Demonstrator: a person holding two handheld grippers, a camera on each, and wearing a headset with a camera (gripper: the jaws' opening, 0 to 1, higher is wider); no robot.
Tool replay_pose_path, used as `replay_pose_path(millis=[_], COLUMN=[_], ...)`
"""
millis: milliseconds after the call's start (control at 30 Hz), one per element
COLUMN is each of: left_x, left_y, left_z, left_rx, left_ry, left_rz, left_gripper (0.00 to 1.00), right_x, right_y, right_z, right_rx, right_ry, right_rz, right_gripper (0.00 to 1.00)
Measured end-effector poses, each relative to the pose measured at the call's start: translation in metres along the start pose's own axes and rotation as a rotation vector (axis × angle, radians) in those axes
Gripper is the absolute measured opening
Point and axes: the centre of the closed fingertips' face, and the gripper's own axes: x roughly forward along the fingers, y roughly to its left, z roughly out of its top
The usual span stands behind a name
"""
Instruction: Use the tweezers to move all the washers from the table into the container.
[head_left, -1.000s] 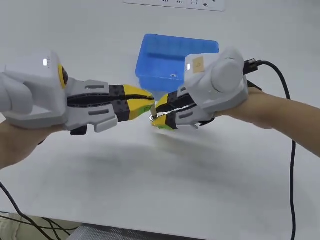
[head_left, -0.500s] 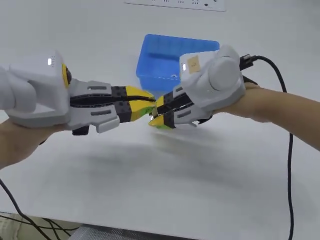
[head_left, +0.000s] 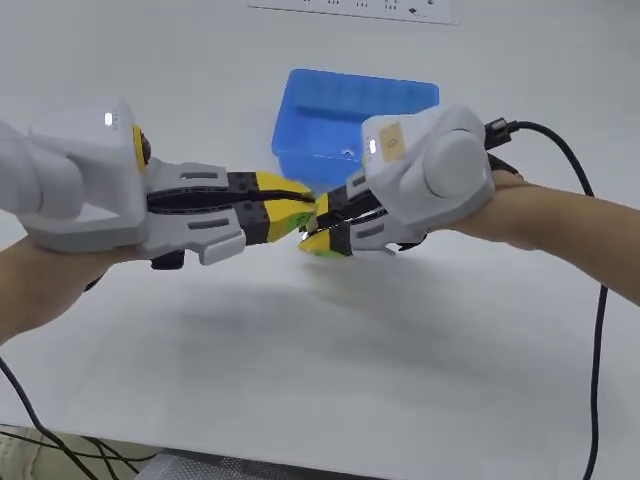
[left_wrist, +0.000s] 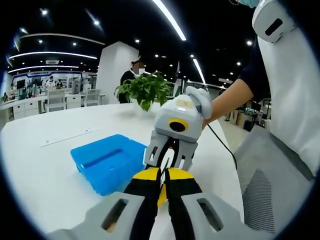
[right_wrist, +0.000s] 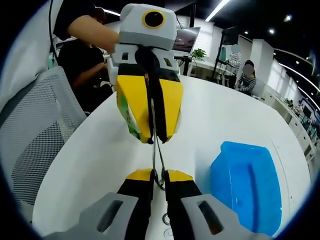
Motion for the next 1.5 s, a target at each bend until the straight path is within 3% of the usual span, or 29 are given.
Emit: replay_pose_path(millis=[200, 567, 667, 733, 800, 900, 1067, 1167, 1333, 1500], left_x=[-0.005, -0.022, -0.03, -0.034, -0.04, -0.045, -0.05, -0.054, -0.056, -0.062], left_y=[0.001, 0.002, -0.003, -0.004, -0.01, -0.018, -0.025, -0.027, -0.031, -0.02], left_z=[-0.002, 0.023, 0.028, 0.029, 0.031, 0.033, 0.031, 0.035, 0.037, 0.039], left_rx=[0.011, -0.026, -0.046, -0.036, -0.057, -0.06, -0.066, -0.083, -0.092, -0.067], left_ry=[0.026, -0.075, -0.101, -0.103, -0.119, -0.121, -0.111, -0.129, -0.126, -0.148], left_rz=[0.033, 0.107, 0.112, 0.129, 0.134, 0.132, 0.139, 0.153, 0.169, 0.241], left_gripper=[0.16, 0.29, 0.32, 0.39, 0.54, 0.61, 0.68, 0.72, 0.87, 0.93], right_x=[0.001, -0.009, -0.014, -0.018, -0.023, -0.034, -0.052, -0.065, -0.082, -0.096], right_y=[0.001, 0.006, 0.007, 0.007, 0.008, 0.007, 0.001, -0.005, -0.017, -0.04], right_z=[0.001, 0.018, 0.025, 0.029, 0.031, 0.036, 0.045, 0.053, 0.062, 0.064], right_rx=[0.004, -0.009, 0.005, 0.018, 0.03, 0.048, 0.056, 0.056, 0.036, 0.027], right_ry=[0.003, -0.017, -0.033, -0.041, -0.045, -0.054, -0.069, -0.081, -0.093, -0.095], right_rz=[-0.001, -0.013, -0.025, -0.032, -0.036, -0.053, -0.098, -0.125, -0.164, -0.199], right_gripper=[0.1, 0.1, 0.1, 0.1, 0.1, 0.1, 0.1, 0.1, 0.1, 0.1])
